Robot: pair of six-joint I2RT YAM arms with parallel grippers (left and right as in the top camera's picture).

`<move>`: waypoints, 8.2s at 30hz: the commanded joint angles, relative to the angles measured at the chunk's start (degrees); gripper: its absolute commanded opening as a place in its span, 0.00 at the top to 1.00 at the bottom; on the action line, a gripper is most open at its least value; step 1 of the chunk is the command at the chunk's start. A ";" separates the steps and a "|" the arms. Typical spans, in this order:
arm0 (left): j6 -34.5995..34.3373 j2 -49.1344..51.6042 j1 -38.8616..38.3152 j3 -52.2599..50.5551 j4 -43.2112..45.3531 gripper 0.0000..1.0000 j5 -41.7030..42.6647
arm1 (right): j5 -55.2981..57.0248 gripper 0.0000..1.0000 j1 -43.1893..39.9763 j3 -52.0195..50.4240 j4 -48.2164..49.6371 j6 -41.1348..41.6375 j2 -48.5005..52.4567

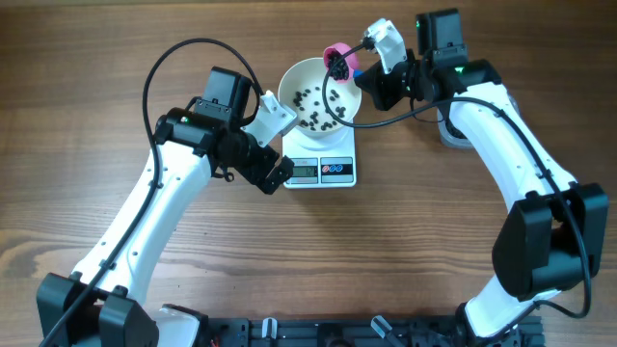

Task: Scoop item into bowl and weigh 150g on scale
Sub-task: 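Tilt the pink scoop with the right gripper to pour beans into bowl, then shake the scoop over the bowl to empty remaining beans, then carry the empty pink scoop back right to the bean tub, then lower the pink scoop into the beans for another scoop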

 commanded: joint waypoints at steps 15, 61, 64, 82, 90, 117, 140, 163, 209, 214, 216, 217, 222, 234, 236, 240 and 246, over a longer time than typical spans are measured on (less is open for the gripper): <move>0.92 0.33 0.26 0.42 0.15 0.00 1.05 | 11.02 0.96 2.49 1.55 0.11 -10.03 -6.01; 0.92 0.33 0.26 0.42 0.15 0.00 1.05 | -3.89 0.96 -13.62 8.94 -11.85 26.16 -8.48; 0.92 0.33 0.26 0.42 0.15 0.00 1.05 | 1.03 0.96 -17.90 8.76 -19.28 25.31 -7.82; 0.92 0.33 0.26 0.42 0.15 0.00 1.05 | 36.26 0.96 -19.41 8.66 -35.63 16.61 3.37; 0.92 0.33 0.26 0.42 0.15 0.00 1.05 | 34.99 0.96 -21.18 8.66 -35.21 15.67 7.93; 0.92 0.33 0.26 0.42 0.15 0.00 1.05 | 20.87 0.96 -21.33 6.32 -27.61 15.96 9.81; 0.92 0.33 0.26 0.42 0.15 0.00 1.05 | 42.77 0.96 -21.33 4.87 -26.43 14.45 9.81; 0.92 0.33 0.33 0.42 0.15 0.00 1.07 | 6.34 0.96 -21.31 4.90 -30.40 17.31 9.81; 0.92 0.33 0.33 0.42 0.15 0.00 1.05 | -15.91 0.96 -41.00 2.27 -25.73 14.08 9.77; 0.92 0.33 0.33 0.42 0.15 0.00 1.05 | -18.97 0.96 -44.22 2.27 -26.40 12.63 9.77; 0.92 0.33 0.33 0.42 0.15 0.00 1.07 | -18.99 0.96 -45.03 2.27 -27.28 12.55 9.77; 0.92 0.33 0.33 0.42 0.15 0.00 1.05 | -19.32 0.96 -45.35 2.27 -28.00 11.37 9.77; 0.92 0.33 0.33 0.42 0.15 0.00 1.05 | -22.82 0.96 -46.93 2.27 -31.26 6.67 9.77; 0.92 0.33 0.33 0.42 0.15 0.00 1.05 | -23.23 0.96 -47.43 2.27 -33.79 3.69 9.77; 0.92 0.33 0.33 0.42 0.15 0.00 1.05 | -23.30 0.96 -47.43 2.29 -33.79 3.72 9.77; 0.92 0.33 0.33 0.42 0.15 0.00 1.07 | -25.59 0.96 -47.43 2.29 -33.83 3.69 9.77; 0.92 0.33 0.33 0.42 0.15 0.00 1.05 | -27.87 0.96 -47.43 2.29 -33.90 2.56 9.77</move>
